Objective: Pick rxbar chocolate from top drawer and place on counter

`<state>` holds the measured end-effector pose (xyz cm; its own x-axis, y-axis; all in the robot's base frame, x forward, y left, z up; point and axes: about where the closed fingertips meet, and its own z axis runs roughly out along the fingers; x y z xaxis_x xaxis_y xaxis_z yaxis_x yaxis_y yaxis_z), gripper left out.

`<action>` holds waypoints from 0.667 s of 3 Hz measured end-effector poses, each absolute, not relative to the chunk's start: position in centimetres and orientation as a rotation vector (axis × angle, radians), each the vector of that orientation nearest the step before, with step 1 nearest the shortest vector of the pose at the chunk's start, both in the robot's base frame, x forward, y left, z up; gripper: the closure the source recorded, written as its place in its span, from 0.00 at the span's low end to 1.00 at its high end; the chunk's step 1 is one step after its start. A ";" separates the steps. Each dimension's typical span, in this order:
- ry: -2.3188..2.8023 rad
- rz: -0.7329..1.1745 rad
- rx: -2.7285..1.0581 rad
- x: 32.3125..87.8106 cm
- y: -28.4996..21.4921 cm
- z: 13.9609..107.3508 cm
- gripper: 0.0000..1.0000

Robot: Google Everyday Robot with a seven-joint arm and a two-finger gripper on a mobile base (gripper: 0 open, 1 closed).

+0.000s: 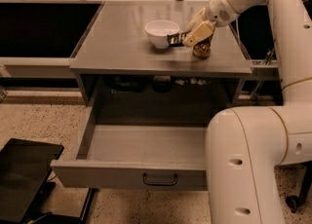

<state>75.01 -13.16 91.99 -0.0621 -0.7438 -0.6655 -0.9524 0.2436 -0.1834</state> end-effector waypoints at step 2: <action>1.626 0.320 -1.573 72.4 -13.3 100.0 1.00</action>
Offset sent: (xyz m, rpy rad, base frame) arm -0.0824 0.0012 0.1273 0.0760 -0.3018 0.1665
